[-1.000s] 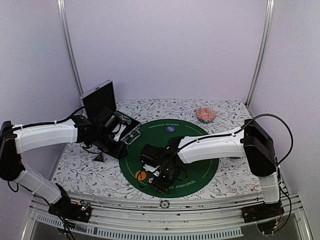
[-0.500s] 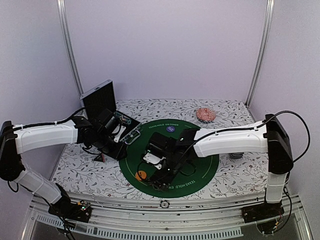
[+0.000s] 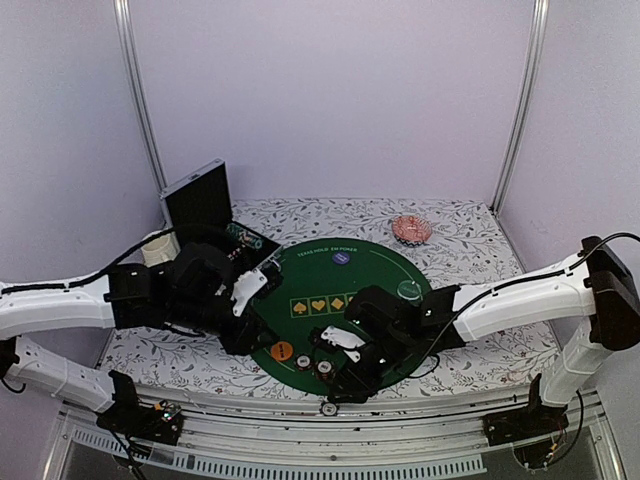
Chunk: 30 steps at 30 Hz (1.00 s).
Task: Distribute texas hold em gaming equipment
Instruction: Pick up the poker chip from the corner of the board.
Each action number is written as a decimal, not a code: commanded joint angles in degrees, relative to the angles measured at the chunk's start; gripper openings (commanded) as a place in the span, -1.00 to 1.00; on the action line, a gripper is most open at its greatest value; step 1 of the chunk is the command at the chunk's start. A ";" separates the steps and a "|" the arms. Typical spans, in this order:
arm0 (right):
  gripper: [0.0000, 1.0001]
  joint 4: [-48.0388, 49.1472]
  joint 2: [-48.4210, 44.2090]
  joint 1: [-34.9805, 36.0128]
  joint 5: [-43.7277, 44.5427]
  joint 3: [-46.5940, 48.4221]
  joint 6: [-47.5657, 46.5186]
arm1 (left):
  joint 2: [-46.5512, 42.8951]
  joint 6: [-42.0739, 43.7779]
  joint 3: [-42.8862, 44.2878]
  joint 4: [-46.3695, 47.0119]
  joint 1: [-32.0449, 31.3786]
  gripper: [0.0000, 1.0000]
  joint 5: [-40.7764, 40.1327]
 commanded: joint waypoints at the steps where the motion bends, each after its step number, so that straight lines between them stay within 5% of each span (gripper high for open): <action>1: 0.08 12.84 -2.63 0.15 -4.89 -4.47 4.88 | -4.09 4.47 -6.11 9.01 -13.16 -0.12 2.56; 9: -0.15 20.91 -2.40 -0.95 -5.40 -11.89 8.07 | 0.29 17.19 -14.57 23.19 -26.35 -0.29 -1.65; 19: -0.25 24.86 0.75 -2.17 -7.68 -13.50 7.29 | 16.51 33.73 -12.62 29.85 -28.07 -0.49 -6.11; 30: -0.34 28.40 6.85 -3.68 -11.87 -13.40 6.54 | 23.71 38.63 -11.69 33.05 -28.31 -0.60 -4.01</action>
